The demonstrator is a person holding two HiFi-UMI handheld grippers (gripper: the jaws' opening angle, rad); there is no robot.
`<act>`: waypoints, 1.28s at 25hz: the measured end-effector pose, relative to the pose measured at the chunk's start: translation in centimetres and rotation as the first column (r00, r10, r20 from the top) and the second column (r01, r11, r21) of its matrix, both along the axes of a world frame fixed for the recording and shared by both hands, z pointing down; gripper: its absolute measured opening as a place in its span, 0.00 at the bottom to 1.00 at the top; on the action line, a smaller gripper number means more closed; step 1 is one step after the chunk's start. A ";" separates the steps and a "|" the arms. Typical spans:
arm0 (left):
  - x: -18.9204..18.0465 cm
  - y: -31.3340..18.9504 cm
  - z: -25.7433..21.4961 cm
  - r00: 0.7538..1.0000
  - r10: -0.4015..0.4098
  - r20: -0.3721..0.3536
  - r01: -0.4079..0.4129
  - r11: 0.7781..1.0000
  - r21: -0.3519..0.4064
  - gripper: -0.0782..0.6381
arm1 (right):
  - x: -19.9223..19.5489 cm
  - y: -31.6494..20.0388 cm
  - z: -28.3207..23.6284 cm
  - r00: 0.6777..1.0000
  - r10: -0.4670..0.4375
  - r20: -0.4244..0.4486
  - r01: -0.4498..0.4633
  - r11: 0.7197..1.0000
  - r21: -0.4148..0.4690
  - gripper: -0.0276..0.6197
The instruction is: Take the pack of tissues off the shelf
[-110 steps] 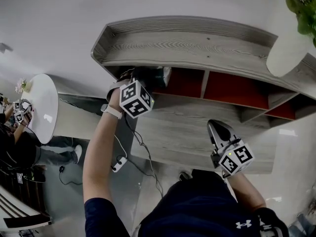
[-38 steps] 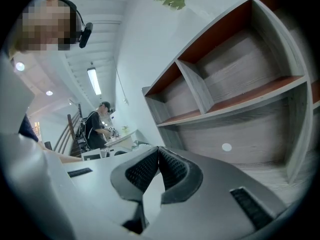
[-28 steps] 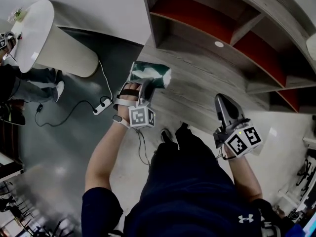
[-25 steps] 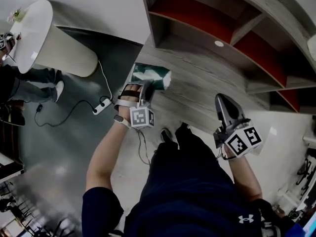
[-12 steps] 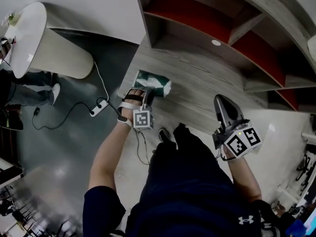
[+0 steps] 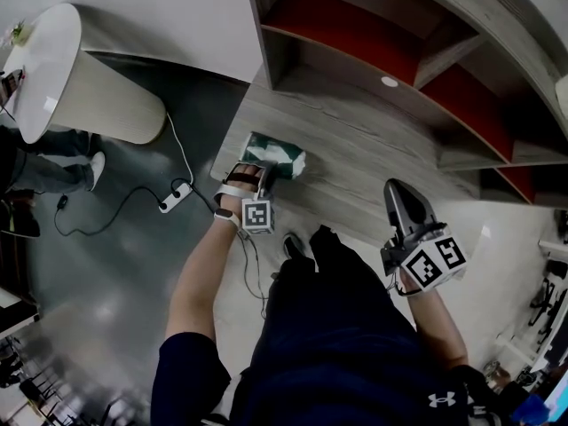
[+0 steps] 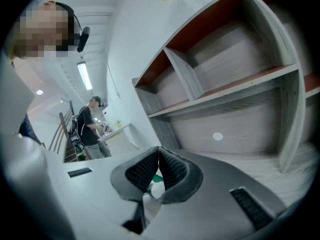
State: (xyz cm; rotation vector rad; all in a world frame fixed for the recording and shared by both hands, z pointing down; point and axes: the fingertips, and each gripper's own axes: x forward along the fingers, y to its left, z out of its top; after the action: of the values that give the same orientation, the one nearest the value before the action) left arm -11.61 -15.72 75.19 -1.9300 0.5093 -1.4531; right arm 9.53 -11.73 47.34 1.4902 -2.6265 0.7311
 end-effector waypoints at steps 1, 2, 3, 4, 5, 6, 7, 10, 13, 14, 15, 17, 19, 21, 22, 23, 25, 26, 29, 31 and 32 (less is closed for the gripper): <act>0.0 -0.1 0.1 1.000 0.008 0.006 -0.008 1.000 0.006 0.30 | -0.1 0.0 0.1 1.000 -0.002 0.000 0.002 1.000 -0.003 0.06; 0.0 -0.1 0.2 1.000 0.015 0.011 -0.015 1.000 0.008 0.30 | -0.3 0.0 0.2 1.000 -0.005 0.000 0.005 1.000 -0.006 0.06; 0.0 -0.2 0.3 1.000 0.021 0.014 -0.021 1.000 0.007 0.30 | -0.4 0.0 0.3 1.000 -0.008 -0.001 0.008 1.000 -0.008 0.06; 0.0 -0.2 0.5 1.000 0.027 0.014 -0.027 1.000 0.004 0.30 | -0.5 0.0 0.4 1.000 -0.010 0.000 0.010 1.000 -0.010 0.06; 0.0 -0.1 0.6 0.999 0.033 0.015 -0.033 0.999 0.002 0.30 | -0.6 0.0 0.4 1.000 -0.012 0.001 0.012 1.000 -0.009 0.06; 0.0 -0.1 0.7 0.999 0.039 0.018 -0.039 0.999 0.004 0.30 | -0.7 0.0 0.4 1.000 -0.014 0.002 0.014 1.000 -0.008 0.06; 0.0 -0.1 0.8 0.999 0.042 0.022 -0.042 0.999 0.008 0.30 | -0.8 0.0 0.3 1.000 -0.016 0.003 0.016 1.000 -0.006 0.06; -0.1 -0.2 0.7 0.999 0.033 0.031 -0.035 0.999 0.040 0.32 | -1.0 0.1 0.0 1.000 -0.020 0.005 0.020 1.000 0.002 0.06; -0.4 -0.4 0.1 1.000 0.000 0.011 0.000 0.997 0.073 0.38 | -1.2 0.2 -0.3 1.000 -0.021 0.009 0.021 1.000 0.012 0.06; -0.5 -0.3 -0.5 1.000 -0.011 0.002 0.011 0.997 0.075 0.40 | -1.3 0.3 -0.4 1.000 -0.021 0.010 0.021 1.000 0.014 0.06; -0.6 -0.2 -1.1 1.000 -0.021 -0.009 0.022 0.997 0.077 0.41 | -1.3 0.4 -0.4 1.000 -0.022 0.012 0.022 1.000 0.016 0.06; -0.8 0.0 -2.2 0.999 -0.040 -0.035 0.043 0.996 0.074 0.43 | -1.4 0.6 -0.5 1.000 -0.025 0.013 0.025 1.000 0.019 0.06; -1.1 0.5 -3.2 0.997 -0.053 -0.048 0.056 0.997 0.058 0.43 | -1.6 0.8 -0.7 1.000 -0.028 0.014 0.027 0.999 0.023 0.06; -1.9 0.5 -4.3 0.998 -0.055 -0.041 0.058 0.994 0.093 0.44 | -1.6 0.9 -1.0 0.999 -0.029 0.017 0.028 0.999 0.033 0.06; -2.3 0.5 -5.2 0.998 -0.055 -0.043 0.059 0.992 0.115 0.44 | -1.6 0.9 -1.2 0.999 -0.028 0.018 0.028 0.999 0.039 0.06; -2.6 0.5 -6.1 0.997 -0.057 -0.052 0.063 0.990 0.129 0.44 | -1.6 0.8 -1.4 0.999 -0.028 0.019 0.027 0.999 0.047 0.06; -3.2 0.6 -8.2 0.995 -0.064 -0.078 0.075 0.987 0.145 0.43 | -1.4 0.7 -1.9 0.999 -0.024 0.021 0.023 0.998 0.063 0.06; -3.6 0.8 -9.2 0.993 -0.070 -0.091 0.083 0.986 0.148 0.43 | -1.3 0.6 -2.2 0.999 -0.022 0.023 0.020 0.997 0.070 0.06; -4.5 1.3 -11.8 0.987 -0.091 -0.133 0.113 0.980 0.165 0.43 | -1.0 0.6 -2.9 0.999 -0.015 0.029 0.012 0.996 0.087 0.06; -4.9 1.3 -13.9 0.978 -0.113 -0.173 0.145 0.973 0.182 0.43 | -0.9 0.5 -3.4 0.999 -0.016 0.028 0.013 0.995 0.100 0.06; -5.2 1.3 -15.1 0.973 -0.128 -0.193 0.164 0.969 0.187 0.43 | -1.0 0.4 -3.7 1.000 -0.018 0.026 0.015 0.994 0.106 0.06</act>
State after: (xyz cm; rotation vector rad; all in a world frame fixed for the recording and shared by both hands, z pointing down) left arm -16.80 -14.41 60.14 -1.9019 0.8655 -1.2663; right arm 8.52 -11.32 43.66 1.4924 -2.7339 0.6240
